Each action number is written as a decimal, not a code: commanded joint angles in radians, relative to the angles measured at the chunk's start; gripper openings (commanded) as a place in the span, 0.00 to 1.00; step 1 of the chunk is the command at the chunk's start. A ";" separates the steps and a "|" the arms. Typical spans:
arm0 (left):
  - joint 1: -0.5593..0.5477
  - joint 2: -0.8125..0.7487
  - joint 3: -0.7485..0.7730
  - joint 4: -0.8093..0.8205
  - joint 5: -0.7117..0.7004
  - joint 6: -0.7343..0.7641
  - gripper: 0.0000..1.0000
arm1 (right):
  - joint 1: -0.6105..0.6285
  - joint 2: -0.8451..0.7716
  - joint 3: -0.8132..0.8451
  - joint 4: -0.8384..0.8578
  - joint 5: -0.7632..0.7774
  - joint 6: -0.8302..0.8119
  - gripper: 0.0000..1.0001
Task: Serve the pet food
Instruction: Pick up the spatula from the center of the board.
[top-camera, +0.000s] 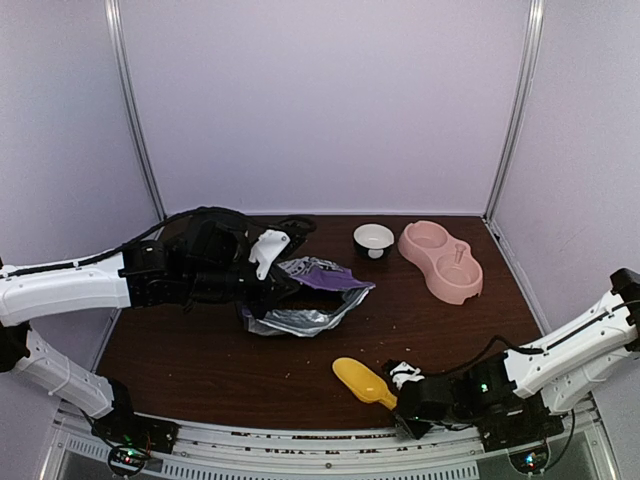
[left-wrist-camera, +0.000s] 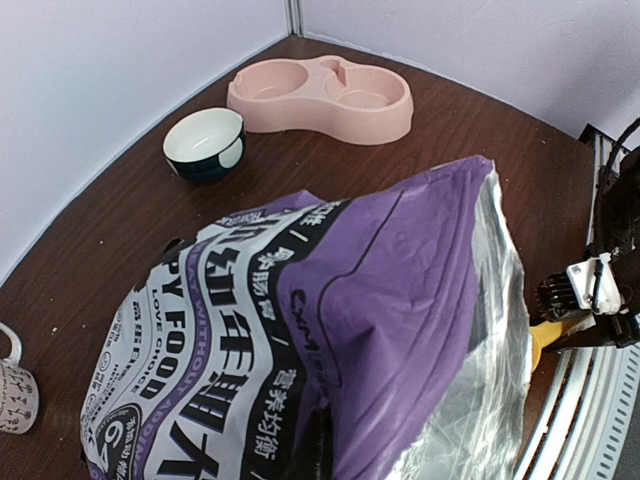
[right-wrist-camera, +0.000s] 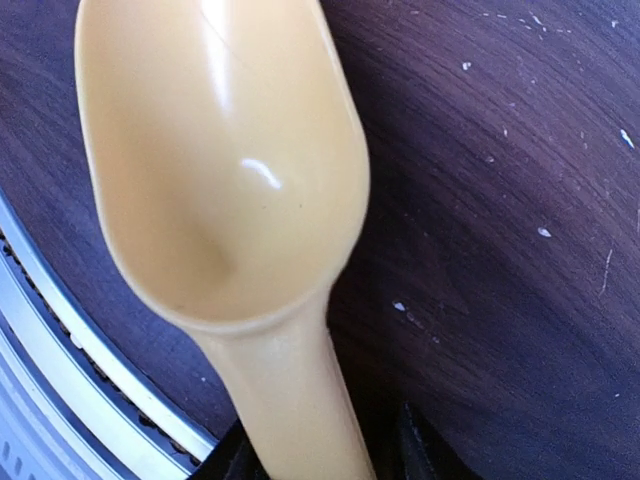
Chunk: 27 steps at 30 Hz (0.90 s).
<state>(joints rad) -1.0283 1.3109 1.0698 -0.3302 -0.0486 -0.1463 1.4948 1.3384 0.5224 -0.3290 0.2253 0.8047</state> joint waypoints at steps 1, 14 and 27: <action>0.010 0.021 0.011 -0.016 -0.043 0.014 0.00 | 0.005 0.014 0.040 -0.049 0.045 0.013 0.36; 0.008 0.010 0.011 -0.020 -0.053 0.017 0.00 | -0.195 0.053 0.141 -0.043 -0.053 -0.201 0.23; 0.010 0.011 0.018 -0.023 -0.056 0.016 0.00 | -0.313 0.119 0.206 -0.028 -0.118 -0.377 0.09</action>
<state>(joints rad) -1.0283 1.3109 1.0718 -0.3309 -0.0551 -0.1398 1.1889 1.4723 0.7139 -0.3470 0.1303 0.4702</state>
